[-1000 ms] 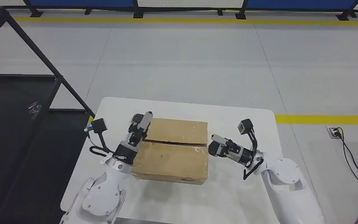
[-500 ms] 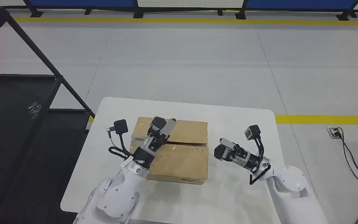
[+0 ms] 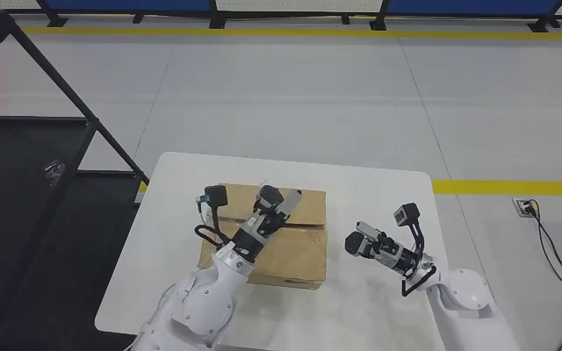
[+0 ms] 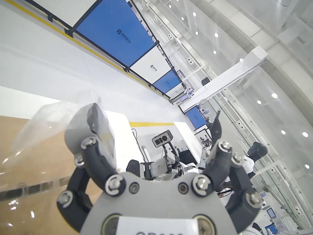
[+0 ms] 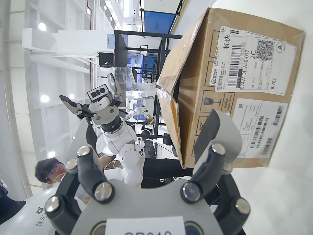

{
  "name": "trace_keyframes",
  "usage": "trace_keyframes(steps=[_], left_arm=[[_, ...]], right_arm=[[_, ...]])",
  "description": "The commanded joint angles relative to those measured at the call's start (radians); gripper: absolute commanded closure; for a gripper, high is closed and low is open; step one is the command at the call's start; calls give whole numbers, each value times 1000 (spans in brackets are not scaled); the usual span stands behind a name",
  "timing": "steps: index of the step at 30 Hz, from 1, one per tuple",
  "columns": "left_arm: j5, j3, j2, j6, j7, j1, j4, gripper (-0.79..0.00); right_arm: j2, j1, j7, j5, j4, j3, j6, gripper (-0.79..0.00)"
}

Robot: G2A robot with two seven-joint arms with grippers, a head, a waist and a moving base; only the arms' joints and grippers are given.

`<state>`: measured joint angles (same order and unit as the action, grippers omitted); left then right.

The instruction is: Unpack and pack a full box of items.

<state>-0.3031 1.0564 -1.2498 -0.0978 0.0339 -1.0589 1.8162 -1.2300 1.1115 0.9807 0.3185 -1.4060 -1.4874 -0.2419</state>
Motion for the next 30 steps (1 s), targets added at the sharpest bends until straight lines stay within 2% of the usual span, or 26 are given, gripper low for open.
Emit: trace_keyframes(steps=[1, 19, 30], left_arm=[[-6, -12, -5, 2, 0, 8, -16, -785], [-56, -136, -57, -39, -43, 69, -170, -785], [-91, -199, -99, -60, -128, 119, -265, -785]], right_arm=[[2, -1, 3, 5, 8, 0, -6, -785], [23, 55, 18, 71, 54, -37, -76, -785], [34, 87, 23, 96, 64, -49, -109, -785]])
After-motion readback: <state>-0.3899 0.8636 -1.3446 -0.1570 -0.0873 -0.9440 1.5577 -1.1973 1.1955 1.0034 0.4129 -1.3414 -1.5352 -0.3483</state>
